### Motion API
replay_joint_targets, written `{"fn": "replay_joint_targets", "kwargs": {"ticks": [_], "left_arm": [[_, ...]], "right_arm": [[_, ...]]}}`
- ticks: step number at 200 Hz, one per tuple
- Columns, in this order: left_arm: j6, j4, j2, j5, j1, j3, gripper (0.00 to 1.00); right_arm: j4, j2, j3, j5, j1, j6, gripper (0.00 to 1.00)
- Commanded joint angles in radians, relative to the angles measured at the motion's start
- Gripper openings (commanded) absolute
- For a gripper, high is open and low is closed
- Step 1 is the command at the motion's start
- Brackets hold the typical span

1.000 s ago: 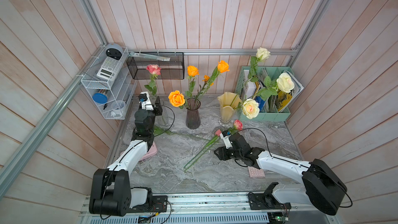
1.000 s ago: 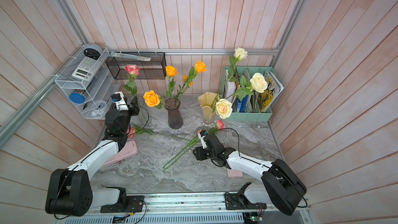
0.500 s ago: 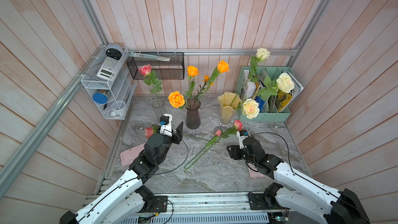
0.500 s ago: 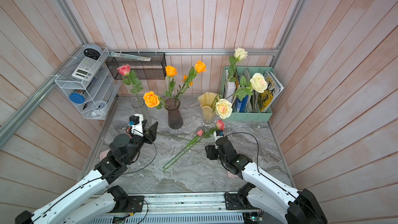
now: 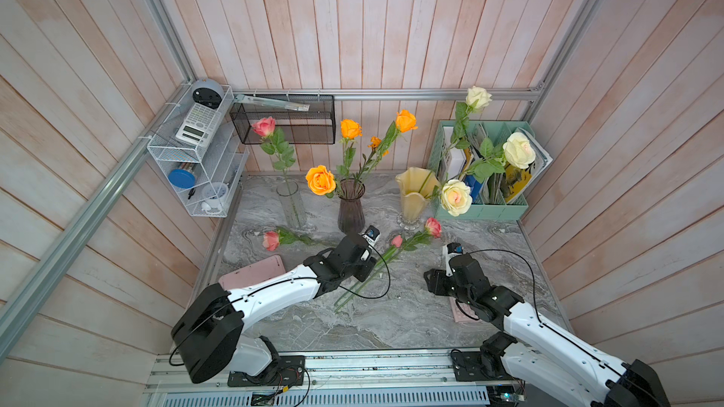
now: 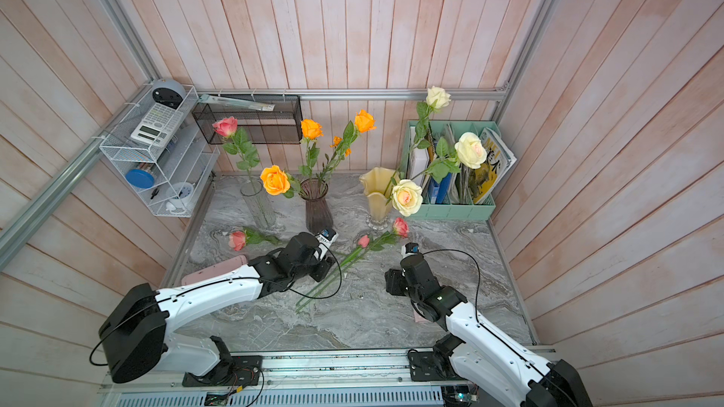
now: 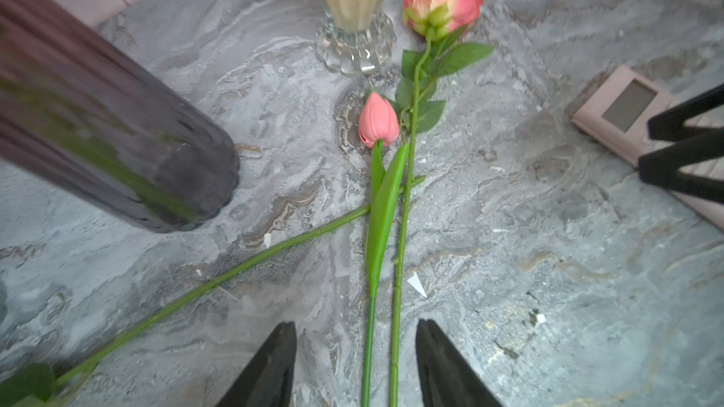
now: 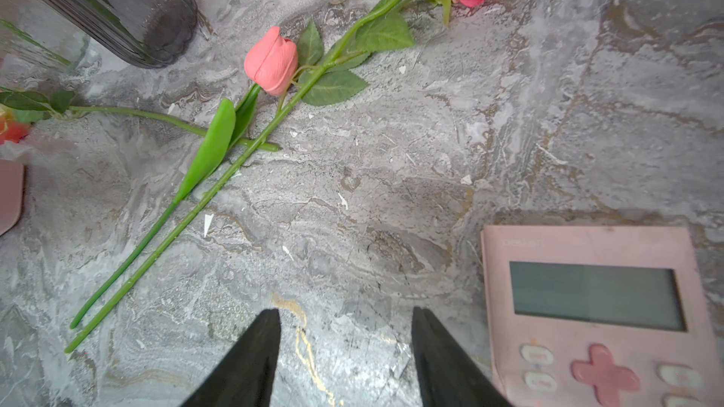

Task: Arrange the flowers in different vases according to their colors
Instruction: Pick up the flower at the center of the board.

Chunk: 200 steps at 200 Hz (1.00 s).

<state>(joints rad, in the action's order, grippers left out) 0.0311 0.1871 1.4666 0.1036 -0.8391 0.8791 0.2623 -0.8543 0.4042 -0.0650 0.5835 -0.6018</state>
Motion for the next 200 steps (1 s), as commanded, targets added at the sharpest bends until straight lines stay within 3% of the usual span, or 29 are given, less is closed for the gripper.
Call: {"fn": "replay_joint_targets", "kwargs": {"ticks": [1,101,200], "left_arm": [[-0.033,0.053,0.076,-0.073,0.003,0.044,0.5],[-0.073,0.086,0.274,-0.102,0.046,0.122,0.42],[-0.077,0.072,0.366,-0.114,0.065,0.123,0.35]], "right_arm": [[0.02,0.024,-0.018,0.002,-0.008,0.002,0.6],[0.0,0.052,-0.052,0.021,-0.009,-0.001,0.6],[0.0,0.062,-0.059,0.021,-0.008,-0.004,0.6]]}}
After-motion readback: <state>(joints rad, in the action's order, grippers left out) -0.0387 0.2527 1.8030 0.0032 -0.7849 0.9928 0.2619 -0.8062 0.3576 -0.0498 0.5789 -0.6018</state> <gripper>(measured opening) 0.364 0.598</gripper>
